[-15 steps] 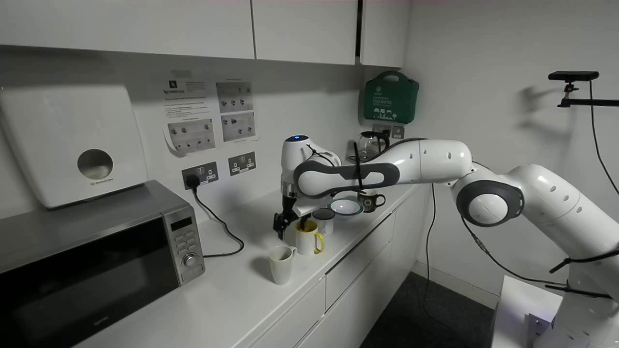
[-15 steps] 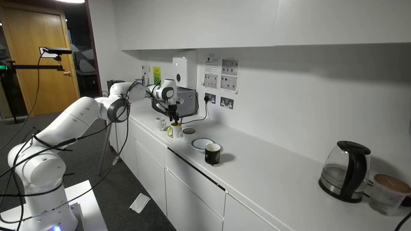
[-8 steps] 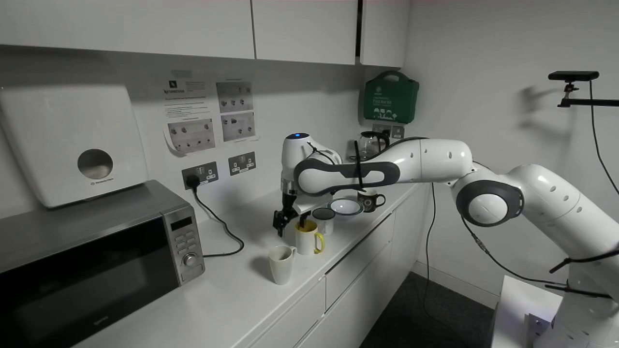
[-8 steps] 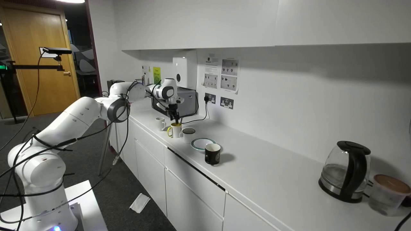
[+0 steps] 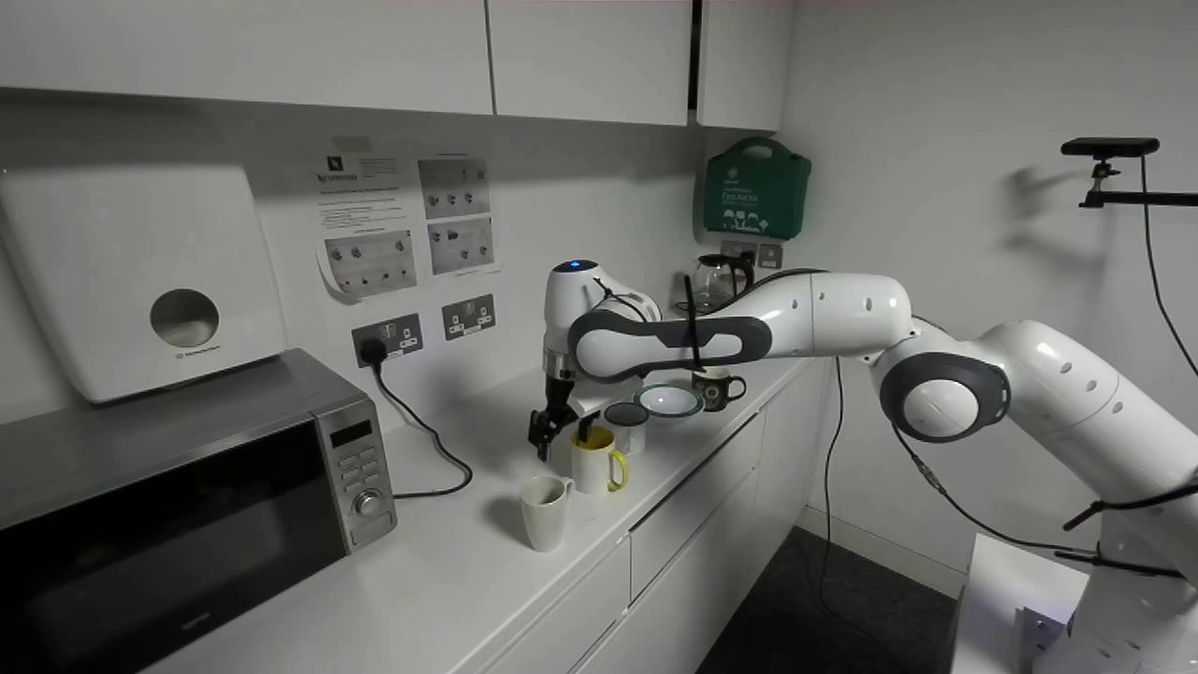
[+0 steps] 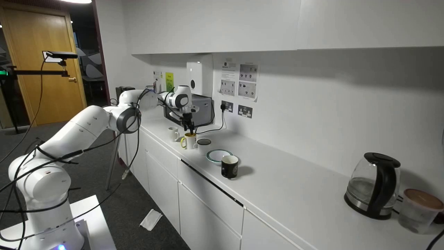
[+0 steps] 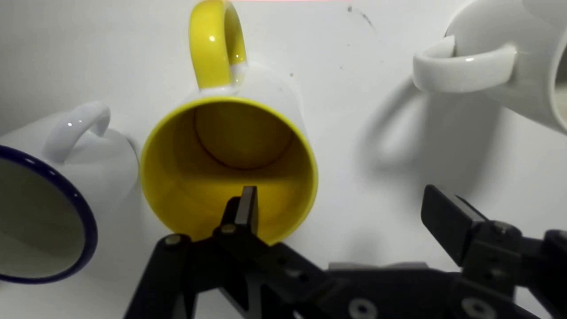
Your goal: Move the yellow cup
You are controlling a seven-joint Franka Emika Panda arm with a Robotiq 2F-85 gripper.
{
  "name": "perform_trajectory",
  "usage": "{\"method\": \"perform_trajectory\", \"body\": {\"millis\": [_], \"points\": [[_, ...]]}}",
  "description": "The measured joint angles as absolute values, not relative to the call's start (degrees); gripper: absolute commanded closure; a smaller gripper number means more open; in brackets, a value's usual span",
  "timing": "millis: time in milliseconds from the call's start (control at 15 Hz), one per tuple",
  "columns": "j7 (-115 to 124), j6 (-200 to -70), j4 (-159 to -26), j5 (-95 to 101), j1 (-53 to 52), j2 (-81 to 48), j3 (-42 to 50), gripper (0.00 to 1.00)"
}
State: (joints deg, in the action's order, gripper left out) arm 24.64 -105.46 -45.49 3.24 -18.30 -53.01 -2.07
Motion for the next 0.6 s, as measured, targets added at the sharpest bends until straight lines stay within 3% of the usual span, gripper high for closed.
{"method": "perform_trajectory", "body": {"millis": [600], "points": [[24.2,-110.94,-43.29,5.19,-17.98,-55.18,-0.52,0.0]]}}
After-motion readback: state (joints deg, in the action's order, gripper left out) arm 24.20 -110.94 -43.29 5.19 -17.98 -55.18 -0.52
